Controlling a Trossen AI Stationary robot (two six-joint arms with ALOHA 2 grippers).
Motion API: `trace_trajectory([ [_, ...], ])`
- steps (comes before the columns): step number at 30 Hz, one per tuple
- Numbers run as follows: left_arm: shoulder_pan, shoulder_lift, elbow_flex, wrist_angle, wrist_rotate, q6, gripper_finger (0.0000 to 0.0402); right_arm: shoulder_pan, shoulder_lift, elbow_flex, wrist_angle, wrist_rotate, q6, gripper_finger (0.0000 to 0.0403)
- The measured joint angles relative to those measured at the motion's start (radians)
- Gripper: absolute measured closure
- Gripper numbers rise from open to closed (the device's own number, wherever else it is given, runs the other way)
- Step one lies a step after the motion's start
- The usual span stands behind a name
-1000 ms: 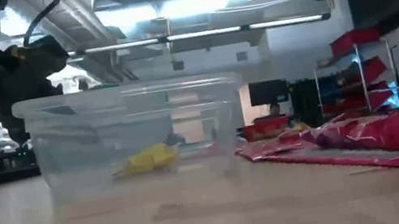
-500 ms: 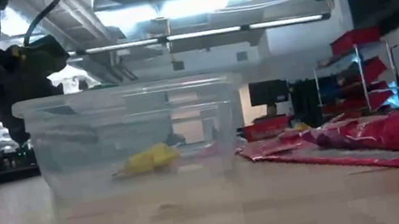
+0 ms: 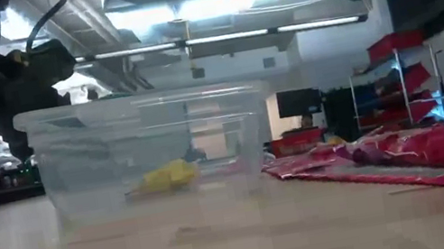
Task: Sort candy
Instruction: Put the yellow candy into the square transparent bin
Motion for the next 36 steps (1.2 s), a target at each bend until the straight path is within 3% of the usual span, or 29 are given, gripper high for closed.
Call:
trace_trajectory([
  [2, 0.000, 0.000, 0.000, 0.000, 0.000, 0.000, 0.0402, -0.056, -0.042, 0.026, 0.104, 0.016, -0.115, 0.0400],
  [4, 0.000, 0.000, 0.000, 0.000, 0.000, 0.000, 0.0402, -0.132, -0.088, 0.020, 0.255, -0.049, -0.248, 0.0401],
  [6, 0.000, 0.000, 0.000, 0.000, -0.004, 0.000, 0.0402, -0.224, -0.126, -0.012, 0.464, -0.242, -0.377, 0.0401],
  [8, 0.000, 0.000, 0.000, 0.000, -0.005, 0.000, 0.0402, -0.327, -0.140, -0.049, 0.672, -0.514, -0.467, 0.0402],
  [11, 0.000, 0.000, 0.000, 0.000, -0.005, 0.002, 0.0402, -0.471, -0.120, -0.082, 0.909, -0.831, -0.511, 0.0402],
  [16, 0.000, 0.000, 0.000, 0.003, -0.006, 0.004, 0.0402, -0.654, -0.009, -0.081, 1.122, -1.113, -0.488, 0.0402],
  [21, 0.000, 0.000, 0.000, -0.001, -0.006, 0.002, 0.0402, -0.763, 0.123, -0.069, 1.269, -1.429, -0.373, 0.0402],
  [24, 0.000, 0.000, 0.000, -0.002, -0.006, 0.002, 0.0402, -0.798, 0.212, -0.046, 1.274, -1.557, -0.287, 0.0402],
  [28, 0.000, 0.000, 0.001, 0.001, -0.004, -0.004, 0.0402, -0.817, 0.294, 0.006, 1.279, -1.648, -0.263, 0.0402],
  [32, 0.000, 0.000, 0.000, -0.002, -0.003, -0.004, 0.0402, -0.819, 0.336, 0.026, 1.236, -1.663, -0.267, 0.0393],
  [36, 0.000, 0.000, 0.000, -0.002, -0.004, -0.006, 0.0402, -0.832, 0.346, 0.028, 1.142, -1.587, -0.299, 0.0353],
])
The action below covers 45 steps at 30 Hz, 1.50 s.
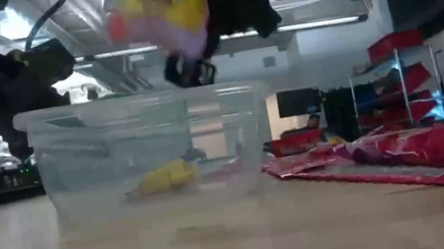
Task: Sort candy
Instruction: Put the yellow candy into the square transparent bin
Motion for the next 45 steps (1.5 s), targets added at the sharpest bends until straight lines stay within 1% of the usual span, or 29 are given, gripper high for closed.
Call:
trace_trajectory([
  [3, 0.000, 0.000, 0.000, 0.001, 0.000, 0.000, 0.0402, -0.012, 0.000, 0.001, -0.071, 0.087, -0.025, 0.0311],
  [5, 0.000, 0.000, 0.000, 0.001, 0.001, 0.000, 0.0402, -0.022, 0.000, 0.001, -0.104, 0.127, -0.041, 0.0285],
  [8, 0.000, 0.000, 0.000, 0.002, 0.001, 0.000, 0.0402, -0.038, 0.000, 0.001, -0.115, 0.153, -0.055, 0.0252],
  [10, 0.000, 0.000, 0.000, 0.002, 0.001, 0.000, 0.0402, -0.048, 0.000, 0.001, -0.116, 0.160, -0.055, 0.0238],
  [13, 0.000, 0.000, 0.000, 0.002, 0.001, 0.000, 0.0402, -0.055, -0.008, 0.001, -0.130, 0.162, -0.080, 0.0232],
  [15, 0.000, 0.000, 0.000, 0.002, 0.001, 0.000, 0.0402, -0.049, -0.033, 0.001, -0.163, 0.179, -0.146, 0.0233],
  [17, 0.000, 0.000, 0.000, 0.001, 0.001, 0.000, 0.0402, -0.024, -0.084, 0.002, -0.237, 0.221, -0.212, 0.0238],
  [18, 0.000, 0.000, 0.000, 0.002, 0.001, 0.000, 0.0402, -0.009, -0.113, 0.012, -0.291, 0.259, -0.241, 0.0242],
  [21, 0.000, 0.000, 0.000, 0.002, 0.001, -0.002, 0.0402, 0.052, -0.203, 0.035, -0.511, 0.416, -0.295, 0.0252],
  [24, 0.000, 0.000, 0.000, 0.003, 0.001, -0.009, 0.0402, 0.132, -0.290, 0.035, -0.713, 0.544, -0.304, 0.0259],
  [27, 0.000, 0.000, 0.000, 0.004, 0.001, -0.012, 0.0402, 0.220, -0.360, -0.001, -0.837, 0.645, -0.249, 0.0262],
  [30, 0.000, 0.000, 0.000, 0.015, 0.001, -0.013, 0.0402, 0.304, -0.418, -0.105, -0.864, 0.786, -0.161, 0.0263],
  [31, -0.001, 0.000, 0.000, 0.023, 0.002, -0.012, 0.0402, 0.325, -0.439, -0.149, -0.876, 0.817, -0.122, 0.0263],
  [32, -0.001, 0.000, 0.000, 0.030, 0.002, -0.011, 0.0402, 0.343, -0.456, -0.193, -0.890, 0.831, -0.074, 0.0263],
  [36, -0.001, 0.000, 0.000, 0.044, 0.013, -0.005, 0.0402, 0.376, -0.515, -0.380, -0.891, 0.831, 0.155, 0.0263],
  [39, -0.001, 0.000, 0.000, 0.044, 0.016, -0.001, 0.0402, 0.399, -0.542, -0.497, -0.827, 0.897, 0.273, 0.0263],
  [41, -0.001, 0.000, 0.000, 0.044, 0.016, -0.001, 0.0402, 0.402, -0.545, -0.552, -0.791, 0.914, 0.326, 0.0263],
  [43, -0.001, 0.000, 0.000, 0.043, 0.016, -0.001, 0.0402, 0.400, -0.545, -0.586, -0.766, 0.906, 0.368, 0.0263],
  [45, -0.001, 0.000, 0.000, 0.044, 0.016, -0.001, 0.0402, 0.399, -0.545, -0.602, -0.739, 0.891, 0.375, 0.0263],
])
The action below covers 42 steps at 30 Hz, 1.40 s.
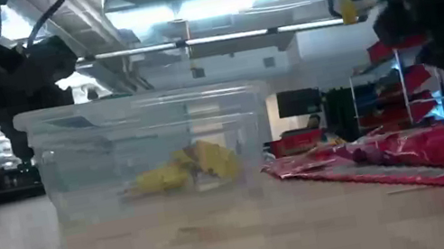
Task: Sort candy
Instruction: Put the yellow candy into the square transparent bin
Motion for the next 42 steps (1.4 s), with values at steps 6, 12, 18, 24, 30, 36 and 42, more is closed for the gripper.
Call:
trace_trajectory([
  [6, 0.000, 0.000, 0.000, 0.002, 0.000, 0.000, 0.0402, 0.001, 0.001, 0.002, 0.037, 0.089, 0.093, 0.0263],
  [12, 0.000, 0.000, 0.000, 0.002, 0.000, -0.005, 0.0402, 0.000, 0.048, -0.020, 0.075, 0.117, 0.150, 0.0263],
  [18, 0.000, 0.000, 0.000, 0.002, 0.008, -0.007, 0.0402, 0.001, 0.092, -0.018, 0.070, 0.100, 0.173, 0.0280],
  [24, 0.000, 0.000, 0.000, 0.002, 0.011, -0.008, 0.0402, 0.000, 0.088, -0.020, 0.069, 0.060, 0.170, 0.0381],
  [30, 0.000, 0.000, 0.000, 0.002, 0.014, -0.008, 0.0402, 0.064, 0.093, 0.031, 0.005, 0.011, 0.171, 0.0397],
  [36, 0.001, 0.000, 0.000, 0.007, 0.014, -0.008, 0.0402, 0.116, 0.088, 0.238, -0.132, 0.065, 0.153, 0.0401],
  [42, 0.001, 0.000, 0.000, 0.010, 0.014, -0.008, 0.0402, 0.077, 0.087, 0.448, 0.020, 0.209, 0.020, 0.0402],
])
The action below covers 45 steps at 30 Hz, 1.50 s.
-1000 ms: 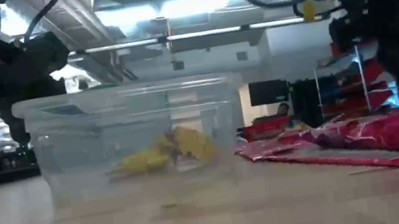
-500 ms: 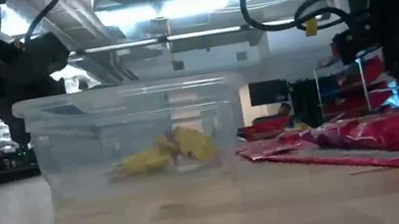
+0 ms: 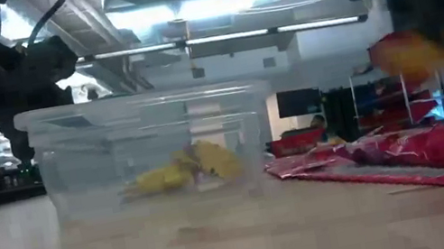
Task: Sort candy
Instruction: Put the yellow candy into the square transparent bin
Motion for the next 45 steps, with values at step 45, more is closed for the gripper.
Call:
trace_trajectory([
  [45, 0.000, 0.000, 0.000, 0.001, 0.000, -0.018, 0.0402, -0.177, 0.618, 0.538, 0.228, -0.157, -0.791, 0.0376],
])
